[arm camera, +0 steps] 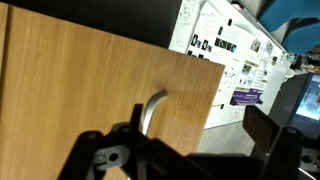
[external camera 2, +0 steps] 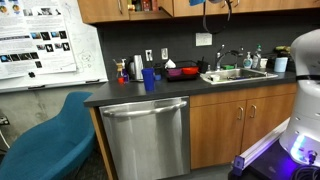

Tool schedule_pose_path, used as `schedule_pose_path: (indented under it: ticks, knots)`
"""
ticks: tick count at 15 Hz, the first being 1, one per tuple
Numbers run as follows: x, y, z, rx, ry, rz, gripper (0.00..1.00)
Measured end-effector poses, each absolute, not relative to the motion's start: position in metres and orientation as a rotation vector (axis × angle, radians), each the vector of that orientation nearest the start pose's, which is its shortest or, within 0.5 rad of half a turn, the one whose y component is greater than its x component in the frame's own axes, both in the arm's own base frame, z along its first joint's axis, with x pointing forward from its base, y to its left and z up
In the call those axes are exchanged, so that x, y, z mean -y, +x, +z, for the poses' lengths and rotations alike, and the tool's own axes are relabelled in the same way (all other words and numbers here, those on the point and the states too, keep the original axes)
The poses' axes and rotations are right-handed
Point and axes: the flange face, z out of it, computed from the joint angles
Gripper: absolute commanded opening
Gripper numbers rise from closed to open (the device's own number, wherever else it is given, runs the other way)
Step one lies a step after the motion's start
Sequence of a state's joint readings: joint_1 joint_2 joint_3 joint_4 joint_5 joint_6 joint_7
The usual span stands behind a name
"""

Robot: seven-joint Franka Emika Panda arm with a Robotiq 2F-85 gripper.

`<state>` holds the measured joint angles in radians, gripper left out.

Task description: Close the top cupboard

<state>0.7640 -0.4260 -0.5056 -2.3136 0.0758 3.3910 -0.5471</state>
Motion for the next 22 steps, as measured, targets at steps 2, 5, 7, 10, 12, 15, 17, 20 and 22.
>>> schedule_pose_path:
  ticks: [2, 5, 7, 10, 12, 15, 17, 20, 22]
  knots:
    - [-0.066, 0.472, 0.662, 0.673, -2.242, -2.075, 1.0]
    - [-0.064, 0.477, 0.662, 0.686, -2.245, -2.087, 1.0]
    - [-0.059, 0.48, 0.662, 0.687, -2.247, -2.097, 1.0]
    - [-0.055, 0.487, 0.663, 0.681, -2.256, -2.105, 1.0]
    - [-0.058, 0.493, 0.662, 0.688, -2.262, -2.104, 1.0]
    - [-0.07, 0.501, 0.658, 0.718, -2.268, -2.095, 1.0]
    - [-0.077, 0.506, 0.656, 0.738, -2.272, -2.092, 1.0]
    - [-0.085, 0.513, 0.653, 0.759, -2.278, -2.09, 1.0]
    - [-0.09, 0.517, 0.652, 0.772, -2.282, -2.089, 1.0]
